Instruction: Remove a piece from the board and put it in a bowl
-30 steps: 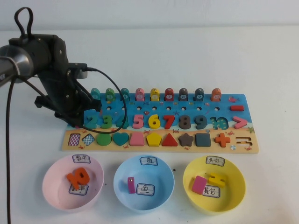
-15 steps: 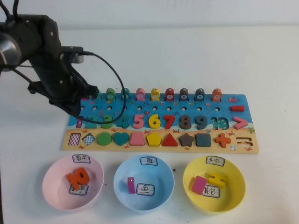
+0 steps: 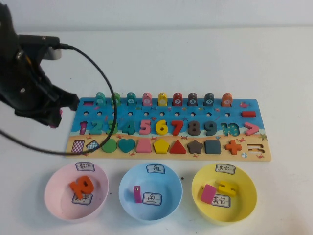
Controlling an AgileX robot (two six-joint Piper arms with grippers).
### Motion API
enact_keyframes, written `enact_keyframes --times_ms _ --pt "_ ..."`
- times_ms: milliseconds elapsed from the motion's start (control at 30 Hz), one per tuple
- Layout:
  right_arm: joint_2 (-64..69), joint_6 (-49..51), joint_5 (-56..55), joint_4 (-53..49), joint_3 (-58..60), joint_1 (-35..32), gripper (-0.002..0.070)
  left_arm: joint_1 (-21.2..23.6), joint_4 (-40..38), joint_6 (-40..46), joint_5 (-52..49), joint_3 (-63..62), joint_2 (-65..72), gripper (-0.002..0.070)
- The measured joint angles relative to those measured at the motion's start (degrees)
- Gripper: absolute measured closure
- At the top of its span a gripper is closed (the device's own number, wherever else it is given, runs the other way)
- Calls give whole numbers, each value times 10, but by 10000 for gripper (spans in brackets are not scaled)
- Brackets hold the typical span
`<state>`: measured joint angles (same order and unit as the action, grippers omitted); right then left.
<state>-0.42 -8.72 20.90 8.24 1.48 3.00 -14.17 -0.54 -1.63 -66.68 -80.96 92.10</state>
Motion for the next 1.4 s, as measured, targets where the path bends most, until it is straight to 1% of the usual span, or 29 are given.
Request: enact_keyframes --times_ms 167,300,433,600,800,967,1133,1400 --pt "0 0 0 0 0 0 694 0 -23 27 17 118 -110 610" --pt "0 0 0 0 0 0 694 0 -63 58 19 215 -173 610" --pt "0 0 0 0 0 0 694 0 -85 75 37 292 -204 610" --pt "0 0 0 0 0 0 694 0 -92 96 90 354 -219 610" --pt "0 0 0 0 0 0 694 0 -104 144 142 366 -219 610" --pt "0 0 0 0 0 0 694 0 -108 190 153 366 -212 610" --pt "0 0 0 0 0 0 694 0 -111 216 158 366 -186 610" --pt "0 0 0 0 0 0 694 0 -126 222 180 366 -148 610"
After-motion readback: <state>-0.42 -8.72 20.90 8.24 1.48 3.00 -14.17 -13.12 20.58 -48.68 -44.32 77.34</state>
